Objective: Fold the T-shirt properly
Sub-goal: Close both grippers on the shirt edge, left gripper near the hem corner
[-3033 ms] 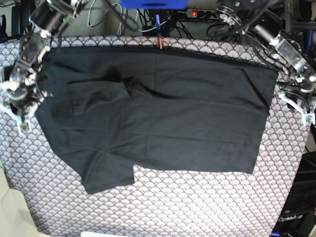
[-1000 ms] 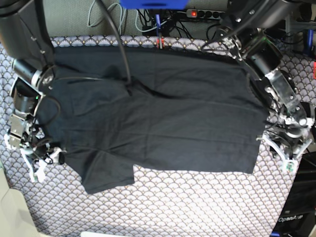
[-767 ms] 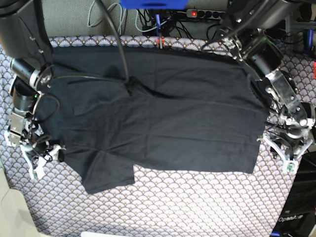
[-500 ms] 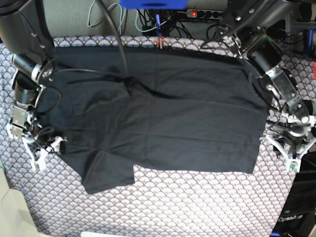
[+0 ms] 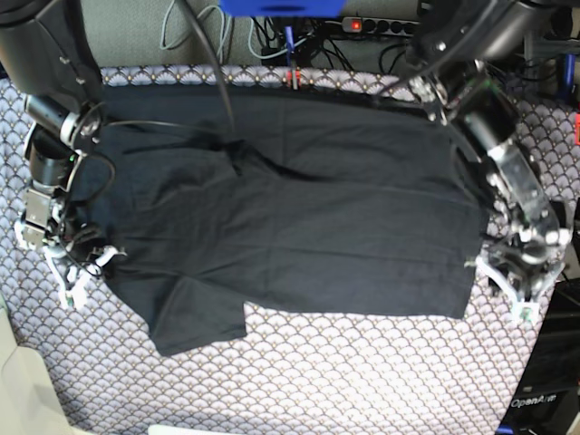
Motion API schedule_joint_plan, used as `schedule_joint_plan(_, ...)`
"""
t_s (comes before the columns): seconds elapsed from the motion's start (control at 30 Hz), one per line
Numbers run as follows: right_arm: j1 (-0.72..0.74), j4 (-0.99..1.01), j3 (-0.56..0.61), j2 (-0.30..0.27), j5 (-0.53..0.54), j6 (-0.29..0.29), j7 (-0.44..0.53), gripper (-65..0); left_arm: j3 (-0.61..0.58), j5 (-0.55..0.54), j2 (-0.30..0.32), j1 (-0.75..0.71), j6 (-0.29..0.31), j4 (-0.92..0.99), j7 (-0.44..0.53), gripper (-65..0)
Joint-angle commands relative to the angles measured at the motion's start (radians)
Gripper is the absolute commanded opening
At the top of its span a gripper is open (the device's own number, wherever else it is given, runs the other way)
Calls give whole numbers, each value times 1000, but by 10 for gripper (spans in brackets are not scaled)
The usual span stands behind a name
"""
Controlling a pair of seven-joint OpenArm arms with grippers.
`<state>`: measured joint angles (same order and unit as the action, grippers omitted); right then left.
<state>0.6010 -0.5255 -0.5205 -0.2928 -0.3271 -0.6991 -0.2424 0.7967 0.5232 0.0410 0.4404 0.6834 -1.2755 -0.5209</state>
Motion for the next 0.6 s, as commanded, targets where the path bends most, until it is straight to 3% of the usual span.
schedule_joint_plan(0.0,30,-15,0,-16,7,1,10,-633,-1,-13,20,45,-15,17,28,-450)
schedule_joint_plan(0.13,29,-12,0,-16,7,1,5,-589,-1,-13,32,99,-116,145,98,-426)
schedule_joint_plan(0.3,26,-11,0,-16,7,1,4,-515,-10,-8,32,105,-228,279,233,-301)
schedule_joint_plan(0.57,26,-11,7,-15,3,1,-1,-650,-4,-11,38,107,-262,336,279,-283)
